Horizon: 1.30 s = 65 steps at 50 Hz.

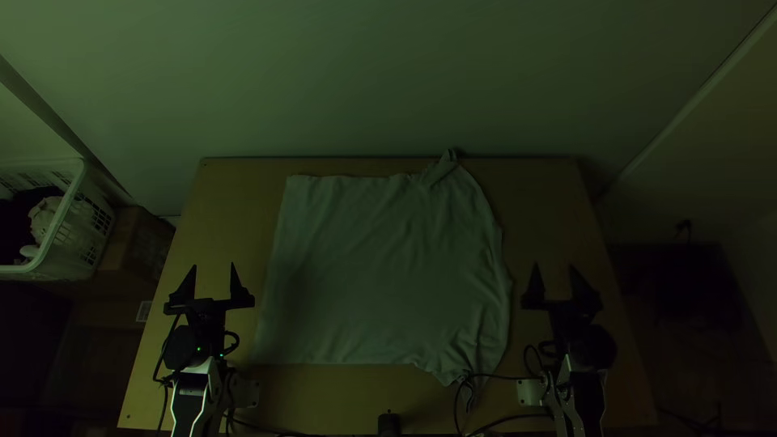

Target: Fold the t-shirt

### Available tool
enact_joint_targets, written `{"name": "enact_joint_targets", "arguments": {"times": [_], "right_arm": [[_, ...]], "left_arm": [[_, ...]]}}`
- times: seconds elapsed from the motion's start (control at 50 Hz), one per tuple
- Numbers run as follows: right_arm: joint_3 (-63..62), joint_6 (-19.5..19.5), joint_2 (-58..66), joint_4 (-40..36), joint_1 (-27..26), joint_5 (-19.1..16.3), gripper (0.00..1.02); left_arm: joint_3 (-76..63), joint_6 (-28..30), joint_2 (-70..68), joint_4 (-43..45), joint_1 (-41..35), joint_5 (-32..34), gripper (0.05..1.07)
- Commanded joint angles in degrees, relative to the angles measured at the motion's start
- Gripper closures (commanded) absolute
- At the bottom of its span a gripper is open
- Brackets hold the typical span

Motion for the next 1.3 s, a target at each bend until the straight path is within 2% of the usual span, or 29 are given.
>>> {"name": "enact_joint_targets", "arguments": {"times": [0.0, 0.14, 0.2, 0.32, 0.52, 0.82, 1.02, 1.28], "right_arm": [[1.89, 0.99, 0.01, 0.37, -0.4, 0.56, 0.04], [2.85, 0.11, 0.1, 1.51, -1.46, 0.56, 0.04], [3.99, -0.59, 0.45, 4.94, -2.51, 0.65, 0.04], [8.48, -0.94, 8.36, 7.4, -2.16, 0.48, 0.04], [14.72, -0.86, 20.84, 12.58, -2.07, 0.48, 0.04], [31.42, -0.33, 41.14, 13.02, -1.81, 0.48, 0.04], [40.29, -0.33, 50.46, 12.93, -0.75, 0.39, 0.04], [51.46, -0.68, 63.64, 10.3, 0.56, 0.39, 0.04]], "left_arm": [[0.03, 1.46, -0.32, -2.08, -0.59, -0.1, 0.1], [0.73, 1.9, -0.23, -0.41, -0.76, -0.1, 0.1], [1.7, 2.95, -0.05, 0.9, -1.11, -0.1, 0.1], [4.51, 3.13, 2.06, 4.33, -1.2, -0.1, 0.1], [11.36, 2.43, 13.66, 5.74, -1.38, -0.1, 0.1], [21.91, 0.32, 31.32, 11.45, -1.46, -0.01, 0.1], [34.13, -1.27, 45.74, 10.75, -2.87, 1.13, 0.1], [46.08, -1.79, 59.36, 10.05, -3.4, 6.49, 0.1]]}}
